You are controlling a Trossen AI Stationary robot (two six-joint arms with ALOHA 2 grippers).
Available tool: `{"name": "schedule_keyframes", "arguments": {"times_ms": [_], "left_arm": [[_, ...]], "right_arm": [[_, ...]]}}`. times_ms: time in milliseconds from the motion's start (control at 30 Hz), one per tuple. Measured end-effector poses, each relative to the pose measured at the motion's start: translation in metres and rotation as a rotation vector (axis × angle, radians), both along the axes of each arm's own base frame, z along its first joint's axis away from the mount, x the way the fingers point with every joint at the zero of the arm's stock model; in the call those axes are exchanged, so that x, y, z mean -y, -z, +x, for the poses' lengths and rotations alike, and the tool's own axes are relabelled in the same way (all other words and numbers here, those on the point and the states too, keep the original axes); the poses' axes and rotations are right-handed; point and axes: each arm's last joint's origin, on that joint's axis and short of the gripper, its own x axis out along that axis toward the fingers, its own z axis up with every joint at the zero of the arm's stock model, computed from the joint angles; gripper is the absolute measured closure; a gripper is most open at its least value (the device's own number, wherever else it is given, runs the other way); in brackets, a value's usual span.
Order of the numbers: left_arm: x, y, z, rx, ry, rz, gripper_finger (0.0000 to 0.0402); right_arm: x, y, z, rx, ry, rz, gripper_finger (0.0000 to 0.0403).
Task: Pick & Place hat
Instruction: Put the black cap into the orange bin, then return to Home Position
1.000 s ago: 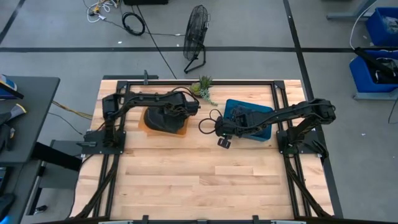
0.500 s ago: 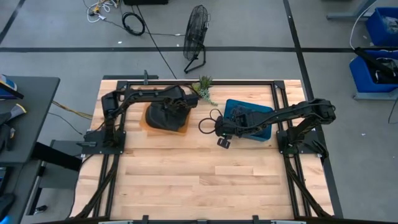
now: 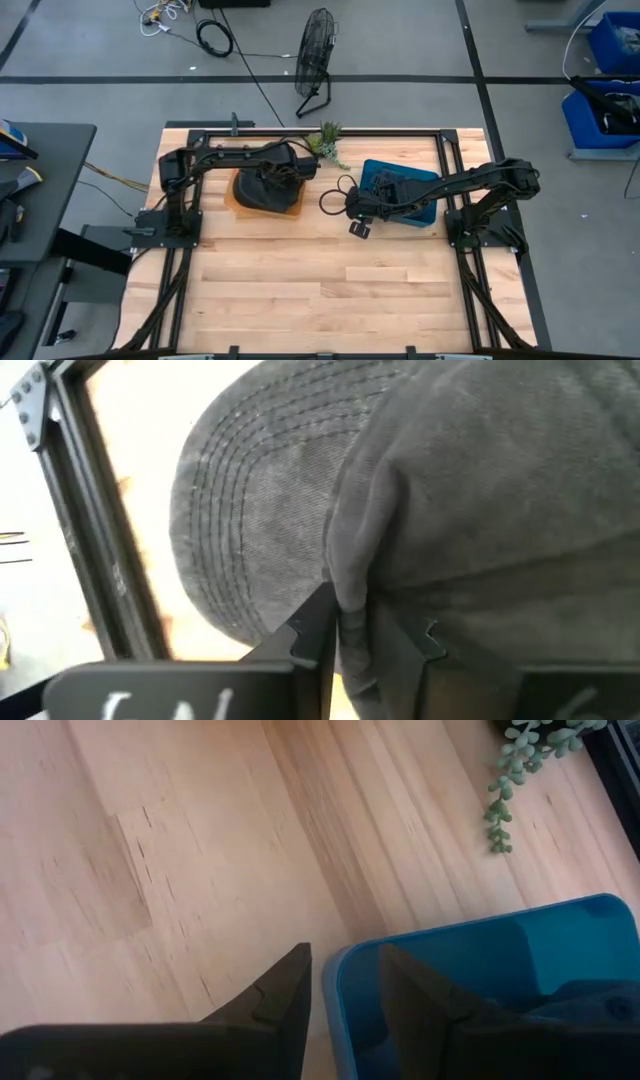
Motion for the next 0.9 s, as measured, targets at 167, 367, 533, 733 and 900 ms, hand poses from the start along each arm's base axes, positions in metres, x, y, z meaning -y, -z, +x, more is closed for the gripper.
{"name": "schedule_keyframes", "arguments": {"times_ms": [167, 367, 533, 733, 900], "left_arm": [[0.019, -0.024, -0.007, 0.028, 0.076, 0.019, 0.0325], [0.038, -0.048, -0.017, 0.055, 0.161, 0.078, 0.0317], [0.054, -0.074, -0.032, 0.066, 0.254, 0.229, 0.0317], [0.083, -0.122, -0.073, 0.191, 0.347, 0.297, 0.0317], [0.104, -0.160, -0.120, 0.345, 0.426, 0.374, 0.0317]], "right_arm": [[0.000, 0.000, 0.000, 0.000, 0.000, 0.000, 0.0282], [0.000, 0.000, 0.000, -0.009, -0.016, -0.007, 0.0282], [0.001, -0.010, -0.015, -0.062, -0.018, -0.009, 0.0282], [0.002, -0.046, -0.056, -0.073, -0.001, -0.011, 0.0282], [0.003, -0.087, -0.101, 0.065, 0.013, -0.066, 0.0282]]}}
